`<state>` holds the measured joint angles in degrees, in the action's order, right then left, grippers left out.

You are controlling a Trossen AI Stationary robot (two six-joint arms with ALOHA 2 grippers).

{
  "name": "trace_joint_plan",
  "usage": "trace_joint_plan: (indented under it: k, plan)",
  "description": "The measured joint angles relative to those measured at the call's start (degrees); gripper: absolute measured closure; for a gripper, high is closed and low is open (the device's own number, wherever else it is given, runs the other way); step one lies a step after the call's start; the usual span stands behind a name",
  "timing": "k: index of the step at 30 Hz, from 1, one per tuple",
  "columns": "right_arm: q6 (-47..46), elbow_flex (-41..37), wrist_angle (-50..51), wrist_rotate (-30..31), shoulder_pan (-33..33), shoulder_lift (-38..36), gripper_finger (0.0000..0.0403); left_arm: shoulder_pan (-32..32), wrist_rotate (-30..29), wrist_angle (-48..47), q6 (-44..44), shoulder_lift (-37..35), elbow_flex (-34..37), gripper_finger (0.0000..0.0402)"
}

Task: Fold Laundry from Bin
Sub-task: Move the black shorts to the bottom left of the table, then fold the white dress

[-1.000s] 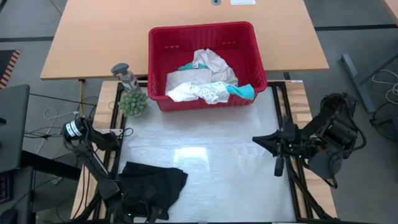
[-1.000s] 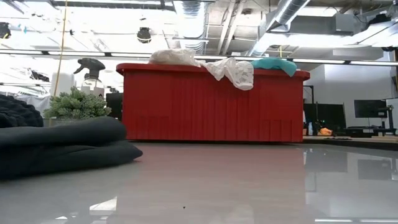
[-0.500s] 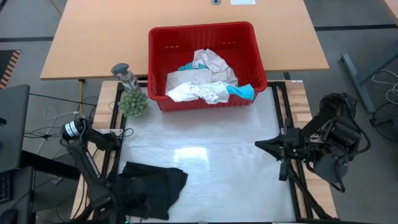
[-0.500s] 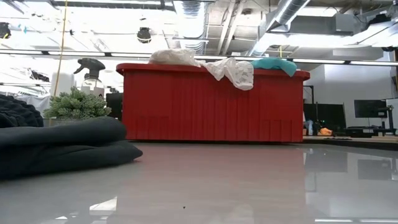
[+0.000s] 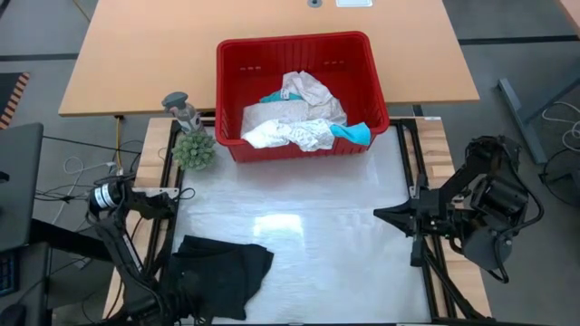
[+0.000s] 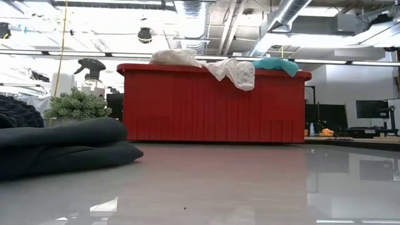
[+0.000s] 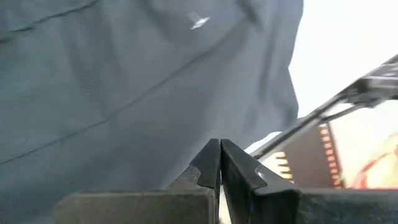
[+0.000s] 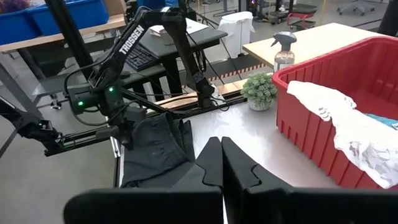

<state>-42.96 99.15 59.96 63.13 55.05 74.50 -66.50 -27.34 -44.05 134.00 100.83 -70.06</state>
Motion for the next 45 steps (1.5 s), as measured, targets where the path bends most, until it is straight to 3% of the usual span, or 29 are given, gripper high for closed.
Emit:
trace_joint_plan:
  k: [2,8,16,21,26,32,37,42,45]
  plan:
    - [0.38,0.00,-0.02,0.00,0.00,0.00,0.0387,0.00,0.52,-0.02,1.01,0.45,-0.04,0.0401]
    - [1.01,0.00,-0.02,-0.02,0.01,0.00,0.0387,-0.02,10.34,-0.95,2.39,2.34,-0.11,0.0401]
    - [1.45,0.00,-0.03,-0.04,1.07,0.00,0.0387,0.10,15.31,9.97,2.98,7.50,-0.22,0.0401]
    - [1.51,0.00,-0.02,-0.03,1.64,0.00,0.0387,0.68,14.67,11.94,3.04,8.75,-2.56,0.0401]
    - [2.39,0.00,-0.02,-0.02,1.64,0.01,0.0387,1.93,13.64,4.04,2.76,8.73,-6.90,0.0401]
    - [-0.47,0.00,-0.08,1.76,-0.57,0.85,0.0386,3.33,9.93,-4.51,2.33,8.73,-14.04,0.0401]
    - [-2.91,0.00,-0.12,1.20,-7.77,2.44,0.0379,5.20,3.09,-13.30,1.18,8.73,-22.44,0.0401]
    - [-0.95,-0.01,-0.16,-3.81,-17.71,3.23,0.0380,10.43,-7.31,-34.55,-5.21,8.42,-34.74,0.0401]
    - [4.64,0.00,-0.41,-8.78,-24.21,2.70,0.0378,15.08,-15.04,-46.54,-15.81,8.20,-44.04,0.0401]
